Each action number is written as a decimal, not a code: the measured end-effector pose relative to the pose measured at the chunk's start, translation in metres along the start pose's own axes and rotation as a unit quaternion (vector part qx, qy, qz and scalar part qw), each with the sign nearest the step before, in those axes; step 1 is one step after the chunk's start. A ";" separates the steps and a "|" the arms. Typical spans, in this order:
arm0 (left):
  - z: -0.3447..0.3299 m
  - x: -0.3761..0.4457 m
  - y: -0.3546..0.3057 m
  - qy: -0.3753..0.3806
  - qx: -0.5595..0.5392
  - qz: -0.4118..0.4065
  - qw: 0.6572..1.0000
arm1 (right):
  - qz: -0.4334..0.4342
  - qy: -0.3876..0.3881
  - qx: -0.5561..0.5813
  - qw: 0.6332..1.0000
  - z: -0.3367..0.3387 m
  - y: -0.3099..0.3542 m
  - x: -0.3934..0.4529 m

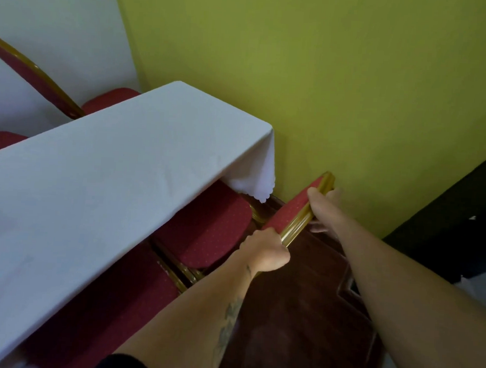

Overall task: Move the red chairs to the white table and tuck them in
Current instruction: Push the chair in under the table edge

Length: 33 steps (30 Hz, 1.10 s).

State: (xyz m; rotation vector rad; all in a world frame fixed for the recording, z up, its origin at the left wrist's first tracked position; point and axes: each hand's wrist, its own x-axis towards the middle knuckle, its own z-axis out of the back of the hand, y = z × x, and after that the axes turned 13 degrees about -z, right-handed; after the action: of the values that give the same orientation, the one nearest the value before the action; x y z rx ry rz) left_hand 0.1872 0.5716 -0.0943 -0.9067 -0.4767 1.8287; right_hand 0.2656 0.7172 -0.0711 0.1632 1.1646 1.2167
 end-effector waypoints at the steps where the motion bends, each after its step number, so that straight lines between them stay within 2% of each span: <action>1: 0.001 -0.005 0.003 0.006 -0.003 -0.005 1.000 | -0.001 -0.026 -0.022 0.999 -0.003 -0.004 -0.006; 5: 0.009 -0.033 0.016 0.037 -0.005 -0.024 0.999 | 0.049 -0.107 -0.105 0.987 -0.012 -0.021 -0.037; 9: 0.026 -0.076 0.029 0.026 -0.006 -0.048 0.998 | 0.079 -0.109 -0.173 0.976 -0.019 -0.044 -0.069; 12: 0.037 -0.114 0.040 0.001 -0.010 -0.036 0.999 | 0.077 -0.063 -0.184 0.978 -0.031 -0.063 -0.110; 20: 0.046 -0.239 0.094 -0.066 0.009 0.012 0.998 | 0.139 0.050 -0.256 0.955 -0.090 -0.095 -0.231; 25: 0.050 -0.326 0.139 -0.106 0.036 0.044 0.993 | 0.186 0.086 -0.298 0.932 -0.138 -0.110 -0.291; 33: 0.096 -0.452 0.231 -0.192 0.005 0.107 0.976 | 0.263 0.143 -0.332 0.895 -0.244 -0.097 -0.370</action>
State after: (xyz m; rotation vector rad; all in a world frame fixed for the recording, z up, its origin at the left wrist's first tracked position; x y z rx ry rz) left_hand 0.0734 0.0732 -0.0212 -0.6132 -0.6275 2.2151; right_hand 0.1831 0.2737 -0.0219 -0.2460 0.9038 2.1157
